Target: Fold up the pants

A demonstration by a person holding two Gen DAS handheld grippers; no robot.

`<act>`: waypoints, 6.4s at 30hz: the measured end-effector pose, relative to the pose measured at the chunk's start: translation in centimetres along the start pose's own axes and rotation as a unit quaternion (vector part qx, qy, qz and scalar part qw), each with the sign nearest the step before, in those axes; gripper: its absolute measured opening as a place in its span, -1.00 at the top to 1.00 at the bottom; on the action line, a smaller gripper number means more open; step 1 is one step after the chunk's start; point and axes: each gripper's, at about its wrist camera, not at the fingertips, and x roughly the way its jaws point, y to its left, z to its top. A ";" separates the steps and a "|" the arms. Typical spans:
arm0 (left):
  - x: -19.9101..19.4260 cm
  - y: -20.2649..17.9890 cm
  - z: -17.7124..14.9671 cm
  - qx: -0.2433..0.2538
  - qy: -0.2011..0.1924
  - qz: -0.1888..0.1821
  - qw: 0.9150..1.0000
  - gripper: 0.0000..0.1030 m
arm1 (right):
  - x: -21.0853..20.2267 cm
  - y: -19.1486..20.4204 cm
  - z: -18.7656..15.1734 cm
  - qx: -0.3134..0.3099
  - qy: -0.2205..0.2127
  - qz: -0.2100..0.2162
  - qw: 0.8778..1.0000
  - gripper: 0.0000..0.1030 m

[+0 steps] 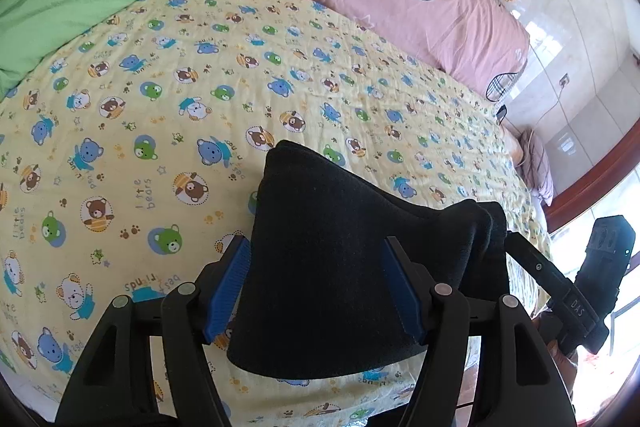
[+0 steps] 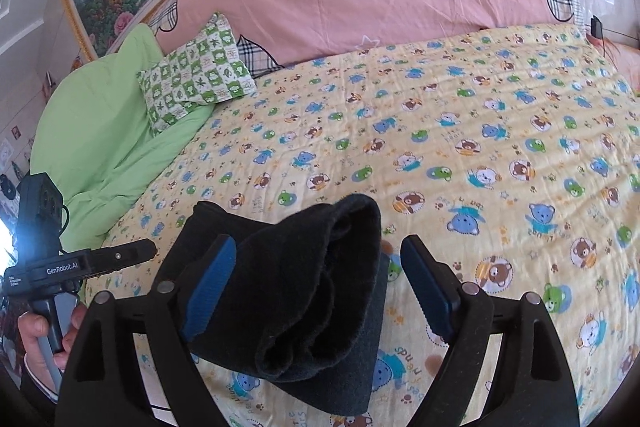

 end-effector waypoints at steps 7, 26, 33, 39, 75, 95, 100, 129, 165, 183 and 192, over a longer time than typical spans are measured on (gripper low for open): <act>1.4 -0.2 0.0 0.004 0.015 0.001 1.000 -0.38 | 0.4 -0.2 -0.7 0.009 0.013 -0.004 1.000 -0.65; 5.5 1.6 -0.4 0.001 0.052 0.009 0.999 -0.49 | 0.8 -2.0 -3.5 0.003 0.039 -0.047 0.998 -0.65; 6.3 2.2 -0.7 -0.005 0.058 -0.001 0.998 -0.49 | 0.6 -3.1 -4.8 0.011 0.046 -0.033 0.998 -0.65; 6.5 3.1 -0.9 -0.008 0.057 -0.012 0.998 -0.44 | 1.1 -3.9 -5.3 0.038 0.054 0.014 0.998 -0.52; -0.3 3.0 1.0 -0.006 -0.014 -0.030 0.999 0.36 | 2.7 -1.7 -2.7 0.078 0.054 0.187 0.978 0.16; -4.7 12.7 6.4 -0.081 -0.100 0.056 0.990 0.36 | 13.8 8.9 4.9 -0.001 0.073 0.242 0.967 0.16; -4.5 14.2 7.3 -0.089 -0.106 0.072 0.988 0.36 | 16.4 10.2 5.8 -0.015 0.082 0.244 0.966 0.16; -0.1 21.2 7.4 -0.142 -0.098 0.121 0.978 -0.24 | 26.3 9.5 6.0 -0.033 0.165 0.167 0.972 -0.13; -3.4 15.2 3.8 -0.021 -0.070 0.219 0.973 -0.56 | 19.1 15.2 5.4 -0.201 0.118 0.187 0.954 -0.79; -2.8 12.2 2.3 0.046 -0.066 0.253 0.964 -0.73 | 18.0 16.7 3.6 -0.281 0.120 0.192 0.932 -0.87; -2.4 12.0 2.2 0.055 -0.062 0.247 0.966 -0.75 | 18.4 17.1 3.2 -0.286 0.126 0.202 0.928 -0.88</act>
